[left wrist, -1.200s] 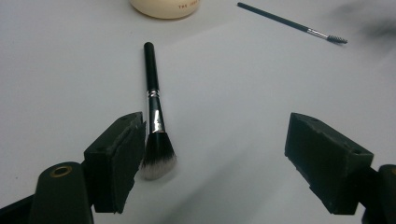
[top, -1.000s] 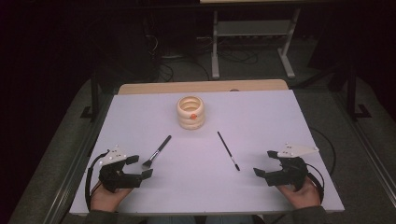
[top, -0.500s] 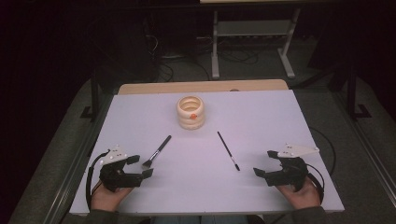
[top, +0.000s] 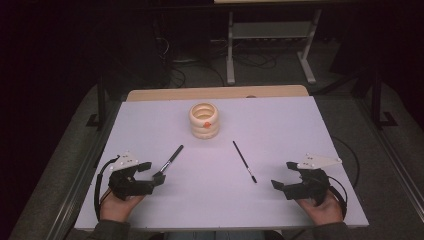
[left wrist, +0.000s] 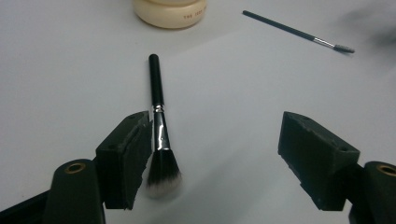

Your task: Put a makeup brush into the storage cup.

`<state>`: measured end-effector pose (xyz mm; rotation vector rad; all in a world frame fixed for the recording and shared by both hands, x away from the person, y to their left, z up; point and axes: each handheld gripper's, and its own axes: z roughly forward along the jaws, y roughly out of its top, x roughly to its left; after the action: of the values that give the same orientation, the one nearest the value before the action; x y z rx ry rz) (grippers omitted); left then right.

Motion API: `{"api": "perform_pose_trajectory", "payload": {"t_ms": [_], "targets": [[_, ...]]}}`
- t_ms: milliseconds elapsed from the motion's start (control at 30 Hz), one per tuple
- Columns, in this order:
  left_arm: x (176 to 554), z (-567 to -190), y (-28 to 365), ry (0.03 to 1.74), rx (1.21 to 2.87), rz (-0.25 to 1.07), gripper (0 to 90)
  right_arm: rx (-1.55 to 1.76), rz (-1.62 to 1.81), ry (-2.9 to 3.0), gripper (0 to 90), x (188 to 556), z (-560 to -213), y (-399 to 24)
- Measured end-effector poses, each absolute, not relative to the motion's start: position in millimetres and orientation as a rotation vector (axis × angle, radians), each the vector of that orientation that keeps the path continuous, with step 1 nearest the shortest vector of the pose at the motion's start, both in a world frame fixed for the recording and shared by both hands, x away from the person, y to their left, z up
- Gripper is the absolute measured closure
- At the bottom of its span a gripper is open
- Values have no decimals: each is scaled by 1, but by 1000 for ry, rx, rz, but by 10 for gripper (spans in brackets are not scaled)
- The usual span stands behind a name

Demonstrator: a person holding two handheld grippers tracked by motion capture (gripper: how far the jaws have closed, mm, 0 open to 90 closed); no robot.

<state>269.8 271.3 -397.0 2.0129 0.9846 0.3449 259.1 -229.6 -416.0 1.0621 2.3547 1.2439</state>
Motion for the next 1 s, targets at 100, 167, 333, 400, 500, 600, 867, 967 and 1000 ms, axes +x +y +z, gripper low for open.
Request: {"api": "perform_pose_trajectory", "payload": {"t_ms": [100,167,333,400,500,600,867,967,1000], "targets": [[284,-394,267,1012,2025,345,280,1073,1250,2355,143,261,-417,-231],[290,-392,265,1014,2029,339,297,1061,1247,2360,142,261,-417,-231],[301,-384,258,1010,2089,363,319,1018,1251,2367,143,260,-411,-227],[303,-383,256,1015,2088,361,336,1010,1255,2361,143,260,-409,-225],[315,-379,249,1018,2123,341,337,1013,1269,2363,143,261,-409,-224],[323,-377,246,1017,2132,305,371,987,1258,2369,143,261,-408,-223],[345,-385,242,1094,2216,228,410,992,1270,2366,144,261,-408,-225],[353,-390,240,1142,2250,217,439,1002,1279,2368,148,262,-408,-226],[355,-392,239,1149,2254,215,445,1006,1289,2367,148,262,-408,-226]]}}
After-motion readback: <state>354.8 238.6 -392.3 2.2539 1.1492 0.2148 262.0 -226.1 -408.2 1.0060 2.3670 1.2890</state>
